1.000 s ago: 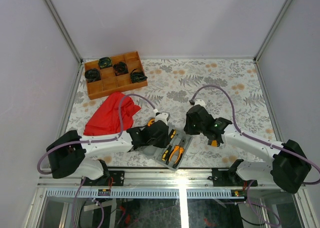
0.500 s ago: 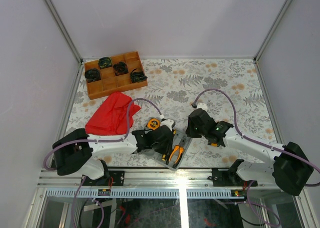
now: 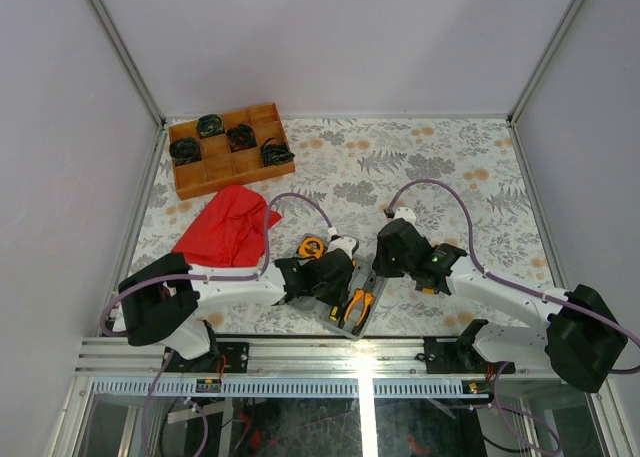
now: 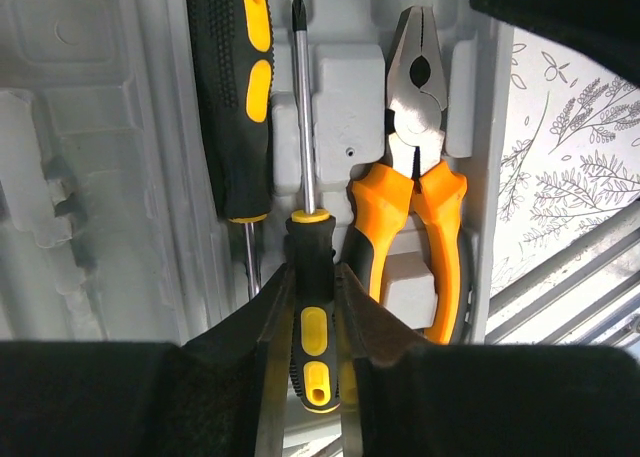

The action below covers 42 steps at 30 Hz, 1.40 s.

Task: Sort the tools into containers
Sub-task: Adjust the screwdriver in the storage box.

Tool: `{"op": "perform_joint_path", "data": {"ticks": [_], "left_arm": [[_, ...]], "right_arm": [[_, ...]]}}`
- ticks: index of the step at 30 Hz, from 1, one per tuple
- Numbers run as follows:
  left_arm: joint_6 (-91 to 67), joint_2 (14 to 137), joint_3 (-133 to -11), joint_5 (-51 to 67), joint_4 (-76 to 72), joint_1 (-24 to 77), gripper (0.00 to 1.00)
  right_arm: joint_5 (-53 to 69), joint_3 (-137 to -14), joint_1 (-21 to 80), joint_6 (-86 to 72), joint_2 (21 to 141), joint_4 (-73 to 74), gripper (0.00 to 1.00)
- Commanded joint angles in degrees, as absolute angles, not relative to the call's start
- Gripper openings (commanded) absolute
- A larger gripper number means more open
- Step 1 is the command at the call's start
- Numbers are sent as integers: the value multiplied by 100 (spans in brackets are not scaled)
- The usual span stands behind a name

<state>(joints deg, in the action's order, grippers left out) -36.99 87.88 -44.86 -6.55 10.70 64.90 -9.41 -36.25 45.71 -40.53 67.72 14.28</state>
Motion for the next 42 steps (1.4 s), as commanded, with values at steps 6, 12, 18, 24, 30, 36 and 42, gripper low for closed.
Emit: {"op": "perform_joint_path", "data": {"ticks": [6, 12, 18, 24, 30, 36, 42], "left_arm": [[-3420, 9459, -4371, -1086, 1670, 6573, 13], [-3405, 9702, -4353, -1067, 1749, 6645, 5], [-3507, 9914, -4417, -984, 1745, 6755, 1], [-3557, 9551, -4550, -908, 1624, 6746, 6], [-3701, 9080, -4787, -1179, 1534, 6748, 18], [-3690, 8868, -5085, -1226, 1456, 6711, 29], [-3654, 8720, -5236, -1223, 1688, 6686, 39]], "right_arm": [[-1118, -3578, 4589, -4048, 6684, 1318, 27], [-1130, -3573, 4588, -4046, 6697, 1307, 27], [-1329, -3555, 4588, -4167, 6583, 1424, 27], [-1289, -3433, 4588, -4213, 6318, 1385, 27], [-1456, -3309, 4588, -4161, 5993, 1397, 28], [-1568, -3289, 4587, -4142, 5762, 1409, 28], [-1529, -3254, 4588, -4164, 5785, 1408, 29]]}}
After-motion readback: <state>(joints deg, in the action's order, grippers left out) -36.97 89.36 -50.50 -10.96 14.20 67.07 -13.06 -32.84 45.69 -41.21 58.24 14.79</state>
